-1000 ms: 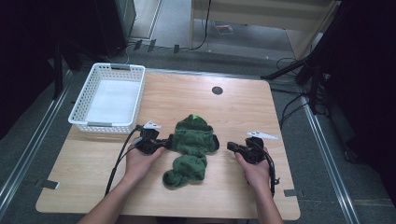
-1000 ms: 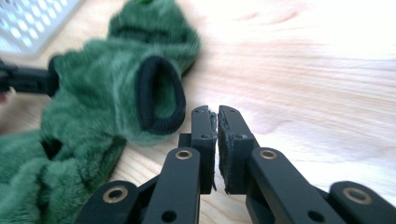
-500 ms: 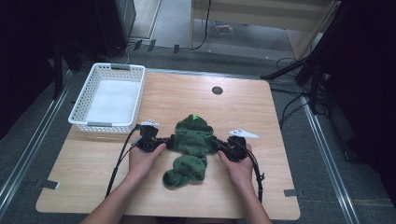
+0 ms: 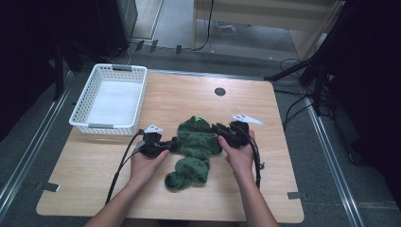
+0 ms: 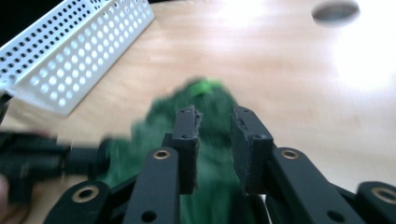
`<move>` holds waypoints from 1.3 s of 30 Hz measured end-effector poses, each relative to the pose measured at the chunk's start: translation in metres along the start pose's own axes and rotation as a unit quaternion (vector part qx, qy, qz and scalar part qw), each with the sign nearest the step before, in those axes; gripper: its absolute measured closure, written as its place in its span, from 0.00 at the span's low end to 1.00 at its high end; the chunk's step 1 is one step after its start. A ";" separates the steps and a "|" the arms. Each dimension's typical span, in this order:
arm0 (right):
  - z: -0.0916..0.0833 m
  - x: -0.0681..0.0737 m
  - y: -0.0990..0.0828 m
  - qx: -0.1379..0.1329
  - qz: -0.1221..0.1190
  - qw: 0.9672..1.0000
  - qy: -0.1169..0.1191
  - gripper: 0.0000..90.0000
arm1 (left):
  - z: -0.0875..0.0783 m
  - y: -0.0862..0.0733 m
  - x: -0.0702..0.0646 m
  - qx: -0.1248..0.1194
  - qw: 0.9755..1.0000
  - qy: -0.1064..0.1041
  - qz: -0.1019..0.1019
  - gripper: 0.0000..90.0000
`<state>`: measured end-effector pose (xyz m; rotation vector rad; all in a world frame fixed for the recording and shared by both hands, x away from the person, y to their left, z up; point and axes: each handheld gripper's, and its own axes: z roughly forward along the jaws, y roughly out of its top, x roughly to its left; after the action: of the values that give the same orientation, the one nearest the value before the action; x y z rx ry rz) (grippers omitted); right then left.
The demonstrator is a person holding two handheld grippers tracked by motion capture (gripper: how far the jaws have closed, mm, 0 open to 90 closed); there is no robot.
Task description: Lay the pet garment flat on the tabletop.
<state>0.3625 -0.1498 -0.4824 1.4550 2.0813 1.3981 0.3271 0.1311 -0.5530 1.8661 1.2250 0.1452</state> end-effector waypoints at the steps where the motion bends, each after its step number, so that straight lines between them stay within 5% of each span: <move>1: 0.009 0.006 0.009 0.004 -0.008 1.000 0.001 0.82 | 0.000 -0.001 -0.002 -0.002 1.000 0.006 0.009 0.88; 3: 0.044 0.021 0.026 0.037 -0.042 0.998 -0.018 0.78 | 0.000 -0.002 -0.005 -0.004 1.000 0.016 0.022 0.88; 6: 0.070 0.023 0.026 0.076 -0.051 0.995 -0.031 0.76 | -0.001 -0.003 -0.002 -0.007 1.000 0.010 0.007 0.88; 8: 0.089 0.022 0.020 0.117 -0.050 0.991 -0.048 0.76 | -0.002 -0.004 -0.003 -0.006 1.000 0.014 0.009 0.88; 9: 0.102 0.019 0.015 0.147 -0.058 0.986 -0.059 0.72 | -0.002 -0.004 -0.004 -0.009 1.000 0.018 0.014 0.88; 10: 0.102 0.019 0.015 0.147 -0.058 0.986 -0.059 0.72 | -0.002 -0.004 -0.005 -0.009 1.000 0.021 0.020 0.88; 12: 0.110 0.017 0.010 0.170 -0.074 0.980 -0.074 0.66 | -0.001 -0.004 -0.005 -0.010 0.999 0.022 0.022 0.88; 15: 0.111 0.017 0.009 0.171 -0.080 0.979 -0.076 0.63 | -0.001 -0.004 -0.005 -0.011 1.000 0.022 0.019 0.88; 16: 0.113 0.020 0.008 0.172 -0.099 0.976 -0.088 0.62 | -0.001 -0.004 -0.006 -0.012 0.999 0.023 0.020 0.88; 19: 0.117 0.019 0.011 0.169 -0.105 0.973 -0.114 0.63 | -0.001 -0.004 -0.006 -0.013 0.999 0.022 0.019 0.87; 24: 0.123 0.011 0.016 0.153 -0.101 0.976 -0.118 0.87 | -0.001 -0.004 -0.007 -0.014 0.999 0.025 0.018 0.88; 26: 0.127 0.003 0.019 0.138 -0.086 0.981 -0.107 0.95 | -0.001 -0.004 -0.007 -0.015 0.999 0.026 0.017 0.88; 32: 0.137 -0.003 0.022 0.113 -0.090 0.983 -0.117 0.92 | 0.000 -0.003 -0.004 -0.019 1.000 0.021 0.006 0.87; 33: 0.136 -0.004 0.022 0.110 -0.083 0.984 -0.110 0.88 | 0.001 -0.002 -0.002 -0.021 1.000 0.019 -0.003 0.85; 34: 0.132 -0.008 0.023 0.109 -0.059 0.989 -0.080 0.76 | 0.000 -0.001 -0.001 -0.023 1.000 0.016 -0.011 0.80; 37: 0.105 -0.010 0.025 0.073 -0.046 0.995 -0.041 0.68 | -0.001 0.001 0.004 -0.031 0.999 0.009 -0.031 0.72; 39: 0.092 -0.012 0.025 0.060 -0.045 0.997 -0.030 0.67 | -0.001 0.003 0.005 -0.029 0.999 0.002 -0.033 0.68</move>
<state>0.4429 -0.1065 -0.5134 1.4089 2.1975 1.2009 0.3313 0.1350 -0.5523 1.7738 1.2701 0.1484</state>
